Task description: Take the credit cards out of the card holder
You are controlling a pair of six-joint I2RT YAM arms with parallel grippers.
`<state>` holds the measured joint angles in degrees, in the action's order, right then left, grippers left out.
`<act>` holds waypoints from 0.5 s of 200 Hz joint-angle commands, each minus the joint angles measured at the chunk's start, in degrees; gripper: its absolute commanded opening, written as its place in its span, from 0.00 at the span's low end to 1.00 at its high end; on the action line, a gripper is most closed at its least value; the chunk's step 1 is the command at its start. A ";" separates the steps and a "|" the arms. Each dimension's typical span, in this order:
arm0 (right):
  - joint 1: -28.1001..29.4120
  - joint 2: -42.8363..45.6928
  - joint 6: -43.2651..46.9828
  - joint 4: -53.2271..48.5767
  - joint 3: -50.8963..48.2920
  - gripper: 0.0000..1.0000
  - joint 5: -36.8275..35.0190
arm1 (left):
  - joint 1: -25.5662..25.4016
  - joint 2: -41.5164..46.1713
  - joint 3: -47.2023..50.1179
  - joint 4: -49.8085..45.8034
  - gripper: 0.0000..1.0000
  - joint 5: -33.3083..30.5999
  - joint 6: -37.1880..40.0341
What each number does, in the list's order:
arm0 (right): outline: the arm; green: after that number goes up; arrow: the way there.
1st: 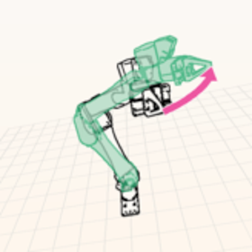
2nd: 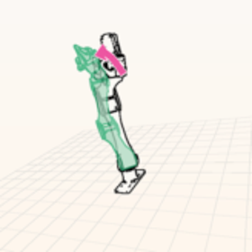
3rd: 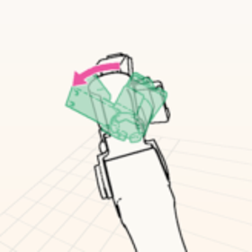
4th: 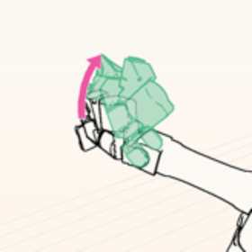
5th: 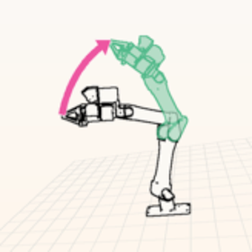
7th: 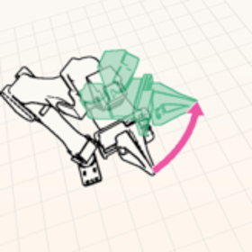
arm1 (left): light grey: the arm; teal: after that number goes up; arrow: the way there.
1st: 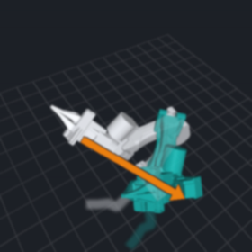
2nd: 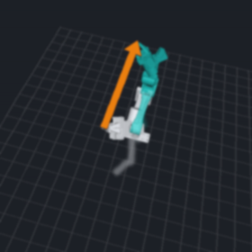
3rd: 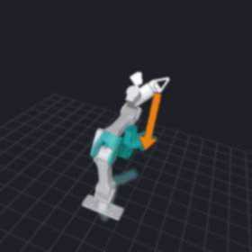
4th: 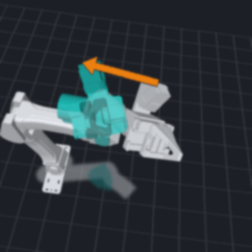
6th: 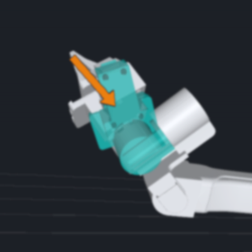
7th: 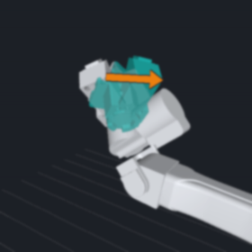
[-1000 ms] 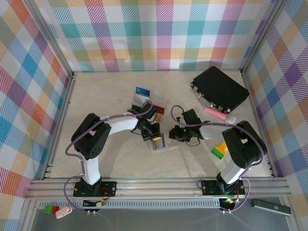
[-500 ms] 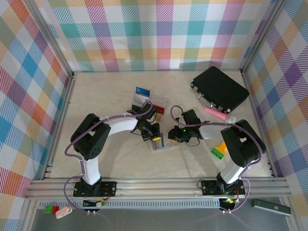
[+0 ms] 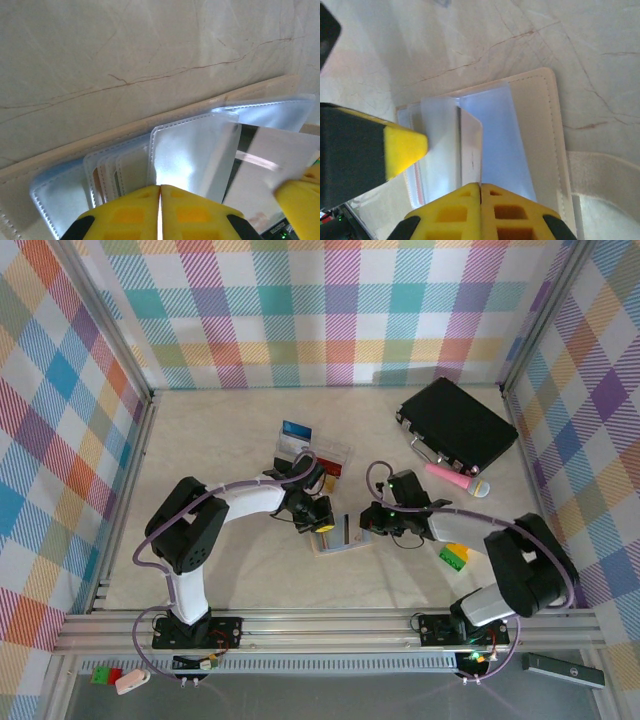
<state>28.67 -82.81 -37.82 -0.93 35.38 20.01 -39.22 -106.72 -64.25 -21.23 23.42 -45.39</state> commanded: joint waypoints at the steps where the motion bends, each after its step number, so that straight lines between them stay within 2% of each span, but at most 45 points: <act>1: -0.53 3.77 2.62 -3.09 -0.13 0.04 -1.66 | -0.42 1.40 1.45 -4.31 0.13 -2.91 -0.14; 52: -0.63 10.66 3.30 -7.12 0.64 0.01 -2.08 | 0.21 7.21 1.03 -0.91 0.24 -2.12 -2.51; 80: -0.86 14.22 0.85 -5.79 0.76 0.01 1.30 | 2.23 14.38 5.27 4.22 0.36 -0.86 -4.42; 100: -1.24 15.39 -2.07 -3.43 1.72 0.01 4.77 | 4.62 20.81 8.61 7.99 0.49 0.57 -4.71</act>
<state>28.16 -69.14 -36.64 -6.42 35.38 19.99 -37.19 -93.12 -59.00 -18.24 22.22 -48.90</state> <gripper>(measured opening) 0.048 0.428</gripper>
